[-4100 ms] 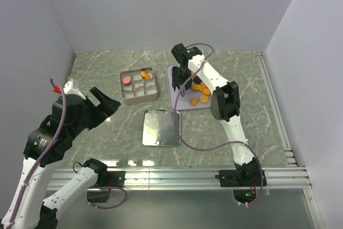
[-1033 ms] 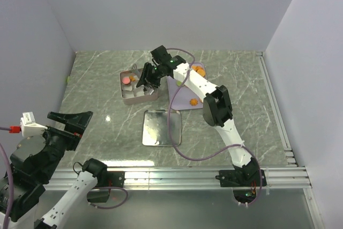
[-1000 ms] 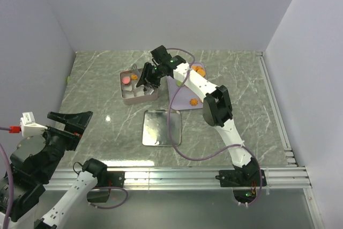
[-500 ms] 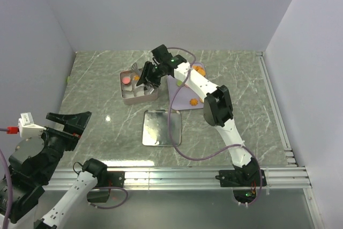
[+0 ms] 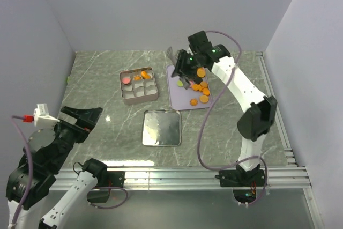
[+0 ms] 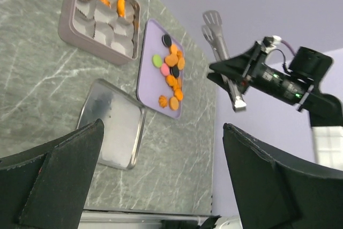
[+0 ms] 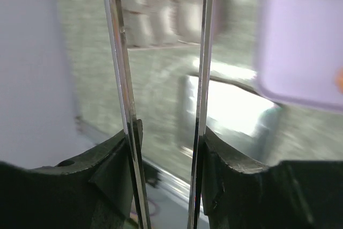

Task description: Pack the cookies

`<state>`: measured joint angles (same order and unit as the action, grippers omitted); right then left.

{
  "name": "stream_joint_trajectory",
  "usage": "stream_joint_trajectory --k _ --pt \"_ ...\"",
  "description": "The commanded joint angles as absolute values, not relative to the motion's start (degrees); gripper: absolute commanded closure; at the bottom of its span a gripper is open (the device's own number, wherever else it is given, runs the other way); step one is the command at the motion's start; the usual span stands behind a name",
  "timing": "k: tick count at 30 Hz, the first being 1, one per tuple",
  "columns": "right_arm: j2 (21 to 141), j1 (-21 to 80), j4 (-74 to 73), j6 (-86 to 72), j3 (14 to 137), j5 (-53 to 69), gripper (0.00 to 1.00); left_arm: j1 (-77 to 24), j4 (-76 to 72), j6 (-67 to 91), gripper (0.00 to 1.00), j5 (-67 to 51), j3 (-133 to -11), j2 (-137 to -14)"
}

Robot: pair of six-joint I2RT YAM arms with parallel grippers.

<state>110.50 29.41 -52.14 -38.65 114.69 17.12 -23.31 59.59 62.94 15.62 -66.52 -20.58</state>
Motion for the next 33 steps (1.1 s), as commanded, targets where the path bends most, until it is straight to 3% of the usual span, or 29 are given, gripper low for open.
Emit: stream_joint_trajectory --k 1,8,13,33 --pt "105.57 29.71 -60.63 -31.38 107.86 10.30 0.50 -23.12 53.00 61.08 0.01 11.34 -64.69 -22.06" --pt "94.84 29.62 -61.09 -29.18 89.06 7.03 0.49 -23.20 48.87 61.08 0.01 6.60 -60.65 -25.13" --pt "94.48 29.71 -59.42 -29.18 84.73 9.67 0.49 -23.20 46.23 61.61 0.00 4.13 -58.27 -25.66" --pt "118.28 29.71 -64.86 -27.07 104.67 9.41 0.49 -23.20 52.91 62.93 0.01 10.10 -61.61 -22.76"
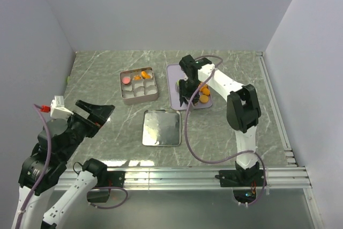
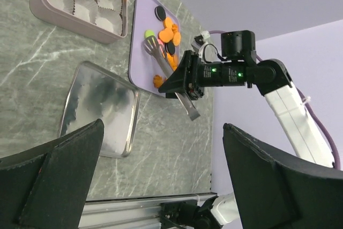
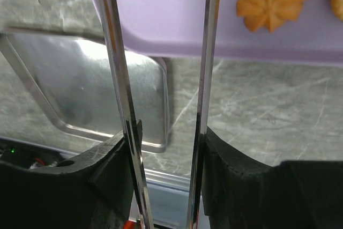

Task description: Pack the cookies

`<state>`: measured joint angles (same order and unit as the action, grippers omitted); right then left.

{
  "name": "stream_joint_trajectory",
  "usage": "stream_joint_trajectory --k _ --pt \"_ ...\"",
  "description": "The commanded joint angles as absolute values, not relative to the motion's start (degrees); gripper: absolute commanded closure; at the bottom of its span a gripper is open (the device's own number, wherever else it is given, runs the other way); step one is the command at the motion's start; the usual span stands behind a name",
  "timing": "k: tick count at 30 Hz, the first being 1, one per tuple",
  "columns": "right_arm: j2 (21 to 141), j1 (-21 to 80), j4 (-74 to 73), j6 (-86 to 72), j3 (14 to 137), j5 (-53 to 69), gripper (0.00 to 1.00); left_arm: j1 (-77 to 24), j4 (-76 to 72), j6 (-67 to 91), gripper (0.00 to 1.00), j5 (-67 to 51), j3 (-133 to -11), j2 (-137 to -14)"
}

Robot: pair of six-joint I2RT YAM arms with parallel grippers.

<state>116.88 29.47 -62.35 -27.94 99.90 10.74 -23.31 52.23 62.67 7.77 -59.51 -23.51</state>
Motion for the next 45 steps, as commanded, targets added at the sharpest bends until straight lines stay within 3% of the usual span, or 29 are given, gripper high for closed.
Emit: stream_joint_trajectory --k 1,11,40,45 --pt "119.17 29.71 -65.82 -26.98 105.72 9.23 0.49 -23.20 52.82 62.84 0.01 10.37 -61.70 -22.68" --pt "128.14 28.57 -72.24 -26.63 119.34 7.12 0.48 -23.12 52.65 60.65 0.01 13.71 -63.46 -24.60" --pt "135.79 27.77 -75.32 -25.58 128.41 9.58 0.48 -23.20 50.62 58.36 0.00 15.56 -63.72 -27.51" --pt "134.56 27.77 -74.71 -25.49 125.34 9.84 0.58 -23.20 51.06 58.71 0.01 16.26 -63.90 -27.07"
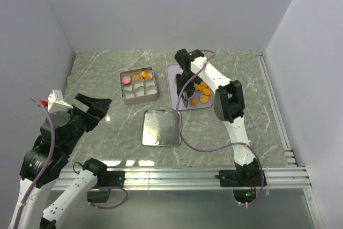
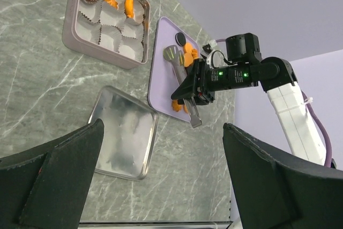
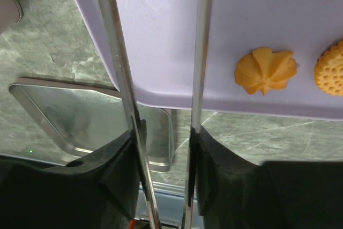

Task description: Pack the cookies

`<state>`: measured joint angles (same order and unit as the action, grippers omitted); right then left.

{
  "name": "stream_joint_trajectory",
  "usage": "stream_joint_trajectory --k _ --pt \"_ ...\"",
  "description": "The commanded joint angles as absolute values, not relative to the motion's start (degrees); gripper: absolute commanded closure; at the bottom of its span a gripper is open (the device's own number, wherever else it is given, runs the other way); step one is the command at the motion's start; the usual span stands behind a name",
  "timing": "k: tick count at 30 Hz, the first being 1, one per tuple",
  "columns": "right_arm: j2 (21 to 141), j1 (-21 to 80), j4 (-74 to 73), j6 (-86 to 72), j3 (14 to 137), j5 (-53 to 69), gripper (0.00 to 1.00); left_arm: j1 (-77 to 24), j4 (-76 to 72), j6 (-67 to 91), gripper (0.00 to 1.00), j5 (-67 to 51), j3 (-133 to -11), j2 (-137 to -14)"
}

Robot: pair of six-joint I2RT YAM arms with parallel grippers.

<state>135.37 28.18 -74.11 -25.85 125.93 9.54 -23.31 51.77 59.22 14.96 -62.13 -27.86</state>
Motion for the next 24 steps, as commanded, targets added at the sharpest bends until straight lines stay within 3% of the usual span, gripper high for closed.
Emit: stream_joint_trajectory --k 1,9,24 --pt "134.47 27.77 -74.79 -25.40 124.98 9.76 0.60 -23.20 50.98 58.80 0.01 16.35 -63.90 -26.98" --pt "132.28 27.16 -76.46 -24.87 128.84 11.25 0.64 -23.20 50.80 59.50 0.00 16.08 -63.90 -26.89" --pt "118.74 29.88 -70.76 -29.61 129.90 27.67 0.64 -23.20 48.43 62.66 0.00 19.07 -68.62 -26.10"
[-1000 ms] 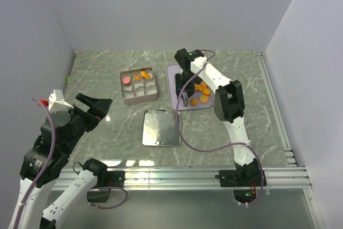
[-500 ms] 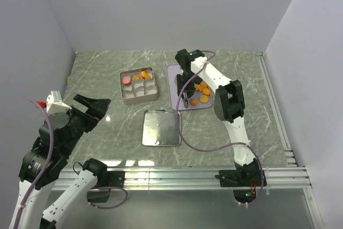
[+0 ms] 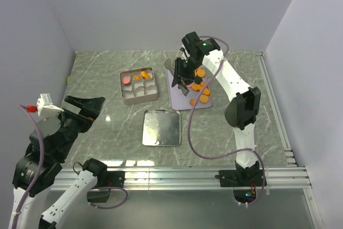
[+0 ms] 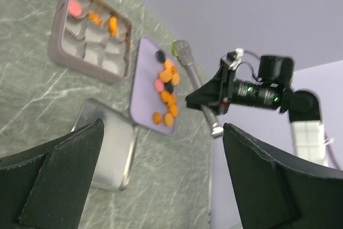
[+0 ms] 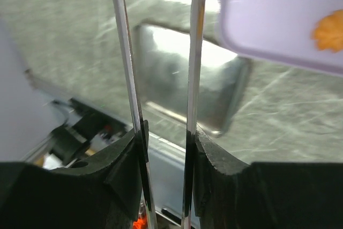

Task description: Pack the cookies

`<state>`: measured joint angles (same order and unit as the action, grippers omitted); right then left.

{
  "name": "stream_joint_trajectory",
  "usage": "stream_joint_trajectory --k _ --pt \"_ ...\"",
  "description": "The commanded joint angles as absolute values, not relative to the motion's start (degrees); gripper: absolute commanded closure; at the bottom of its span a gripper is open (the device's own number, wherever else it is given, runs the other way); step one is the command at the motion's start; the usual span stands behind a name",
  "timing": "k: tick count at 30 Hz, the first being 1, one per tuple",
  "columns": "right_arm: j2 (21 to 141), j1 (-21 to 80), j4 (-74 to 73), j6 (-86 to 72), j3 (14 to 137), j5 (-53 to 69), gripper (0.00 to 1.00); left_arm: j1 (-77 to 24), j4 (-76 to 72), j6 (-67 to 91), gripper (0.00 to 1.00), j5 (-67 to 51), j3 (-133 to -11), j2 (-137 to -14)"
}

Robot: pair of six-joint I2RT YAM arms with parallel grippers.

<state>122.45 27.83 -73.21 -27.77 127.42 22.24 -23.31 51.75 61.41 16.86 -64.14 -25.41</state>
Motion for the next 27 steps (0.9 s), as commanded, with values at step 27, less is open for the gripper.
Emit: stream_joint_trajectory --k 27 --pt "133.15 39.81 -50.19 -37.97 130.08 27.87 0.66 -23.20 21.00 76.63 0.00 24.97 -109.06 -54.91"
